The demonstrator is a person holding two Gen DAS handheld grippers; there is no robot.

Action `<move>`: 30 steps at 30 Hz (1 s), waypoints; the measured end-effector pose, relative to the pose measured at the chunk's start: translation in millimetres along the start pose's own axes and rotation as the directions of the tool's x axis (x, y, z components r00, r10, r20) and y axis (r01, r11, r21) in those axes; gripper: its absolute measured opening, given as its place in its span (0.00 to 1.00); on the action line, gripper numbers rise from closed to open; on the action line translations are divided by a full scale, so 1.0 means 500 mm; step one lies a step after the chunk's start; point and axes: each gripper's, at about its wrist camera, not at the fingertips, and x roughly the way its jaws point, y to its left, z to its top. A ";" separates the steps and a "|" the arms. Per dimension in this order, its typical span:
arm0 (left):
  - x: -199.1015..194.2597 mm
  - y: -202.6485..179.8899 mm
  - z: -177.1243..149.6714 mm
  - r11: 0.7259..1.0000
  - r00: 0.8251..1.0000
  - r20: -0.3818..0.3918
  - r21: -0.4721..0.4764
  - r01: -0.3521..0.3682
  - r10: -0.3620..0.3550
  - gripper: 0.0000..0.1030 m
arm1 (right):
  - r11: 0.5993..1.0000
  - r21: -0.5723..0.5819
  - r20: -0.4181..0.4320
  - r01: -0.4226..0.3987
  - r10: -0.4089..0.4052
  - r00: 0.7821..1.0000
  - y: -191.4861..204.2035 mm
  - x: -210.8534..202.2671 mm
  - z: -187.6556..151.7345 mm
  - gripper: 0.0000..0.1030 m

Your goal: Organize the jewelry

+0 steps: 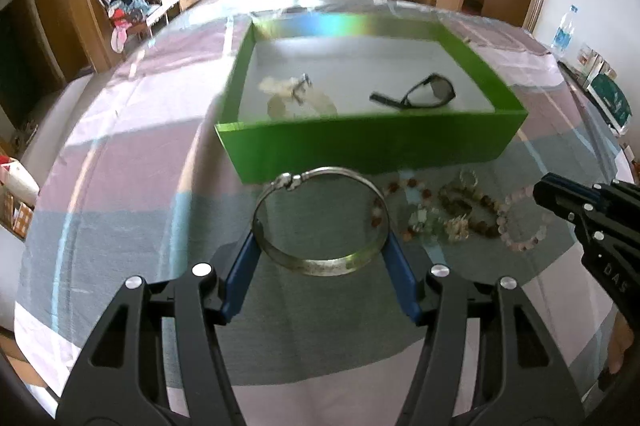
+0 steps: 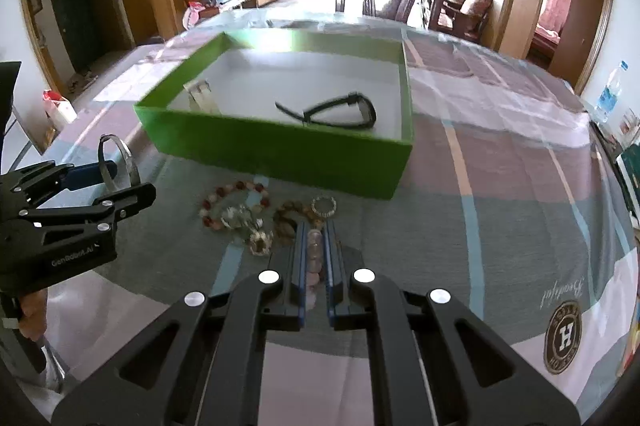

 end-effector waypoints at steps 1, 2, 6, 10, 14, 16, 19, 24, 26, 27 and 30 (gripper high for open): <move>-0.005 -0.001 0.007 1.000 1.000 0.010 0.004 -0.002 0.002 0.58 | 1.000 -0.007 0.017 -0.001 0.001 1.000 -0.001 -0.010 0.011 0.08; -0.014 0.000 0.017 1.000 1.000 0.027 0.009 -0.006 0.005 0.58 | 1.000 -0.012 0.031 -0.001 0.001 1.000 -0.002 -0.018 0.019 0.08; -0.038 0.005 0.056 1.000 0.997 0.071 0.021 -0.015 0.013 0.58 | 0.999 -0.035 0.084 0.029 -0.026 0.996 -0.007 -0.052 0.075 0.08; -0.048 0.020 0.113 0.999 0.994 0.106 0.029 -0.015 0.012 0.58 | 0.997 -0.056 0.149 0.060 -0.051 0.988 -0.021 -0.075 0.142 0.08; -0.011 0.053 0.186 1.000 0.996 0.092 -0.017 0.020 -0.019 0.58 | 0.998 -0.044 0.176 0.046 -0.037 0.984 -0.044 -0.059 0.216 0.08; 0.015 0.063 0.212 0.999 0.996 0.083 -0.031 0.019 -0.016 0.58 | 0.998 -0.037 0.165 0.043 -0.037 0.986 -0.051 -0.032 0.242 0.08; 0.074 0.071 0.242 0.999 0.999 0.049 -0.047 0.001 0.001 0.58 | 1.000 -0.011 0.092 0.022 -0.021 0.996 -0.061 0.042 0.264 0.08; 0.134 0.080 0.246 0.997 1.000 -0.011 -0.076 0.026 -0.027 0.58 | 1.000 0.016 -0.006 -0.001 0.001 1.000 -0.066 0.138 0.254 0.08; 0.144 0.075 0.246 0.997 0.999 -0.022 -0.074 0.034 -0.036 0.58 | 1.000 0.012 -0.020 0.004 -0.004 1.000 -0.064 0.154 0.248 0.08; 0.143 0.073 0.247 0.997 0.999 -0.018 -0.071 0.034 -0.036 0.62 | 1.000 0.017 -0.021 0.012 -0.011 1.000 -0.065 0.157 0.245 0.09; 0.122 0.076 0.241 0.997 0.999 0.026 -0.067 0.035 -0.034 0.75 | 0.999 0.044 -0.006 -0.005 0.005 1.000 -0.076 0.136 0.234 0.42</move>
